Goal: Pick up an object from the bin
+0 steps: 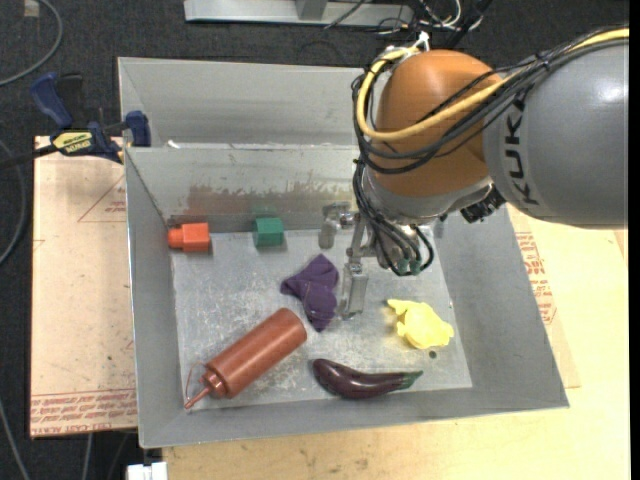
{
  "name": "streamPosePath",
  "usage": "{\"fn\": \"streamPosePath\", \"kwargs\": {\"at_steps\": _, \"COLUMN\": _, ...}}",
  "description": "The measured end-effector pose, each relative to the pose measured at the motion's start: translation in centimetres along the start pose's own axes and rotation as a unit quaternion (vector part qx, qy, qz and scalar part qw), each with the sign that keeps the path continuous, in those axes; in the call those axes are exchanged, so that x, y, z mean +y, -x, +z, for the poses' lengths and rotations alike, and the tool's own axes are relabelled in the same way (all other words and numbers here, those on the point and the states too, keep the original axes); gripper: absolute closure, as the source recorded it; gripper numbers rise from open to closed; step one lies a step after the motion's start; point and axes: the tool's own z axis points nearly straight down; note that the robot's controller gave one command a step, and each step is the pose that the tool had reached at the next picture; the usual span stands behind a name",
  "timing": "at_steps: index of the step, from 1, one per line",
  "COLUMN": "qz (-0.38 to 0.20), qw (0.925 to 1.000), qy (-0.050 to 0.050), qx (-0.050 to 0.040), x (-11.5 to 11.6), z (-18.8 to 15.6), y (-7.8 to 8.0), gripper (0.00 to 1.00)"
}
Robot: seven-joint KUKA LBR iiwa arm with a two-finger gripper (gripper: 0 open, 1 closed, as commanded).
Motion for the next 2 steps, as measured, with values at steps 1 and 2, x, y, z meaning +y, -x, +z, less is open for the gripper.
{"fn": "streamPosePath", "kwargs": {"at_steps": 1, "qz": 0.001, "qw": 1.0, "qy": 0.0, "qx": -0.0038, "x": 0.0, "z": -0.4, "y": 0.1, "gripper": 0.0}}
{"fn": "streamPosePath", "kwargs": {"at_steps": 2, "qz": -0.058, "qw": 0.9983, "qy": 0.0, "qx": -0.0042, "x": 1.7, "z": 4.8, "y": -1.1, "gripper": 0.0}}
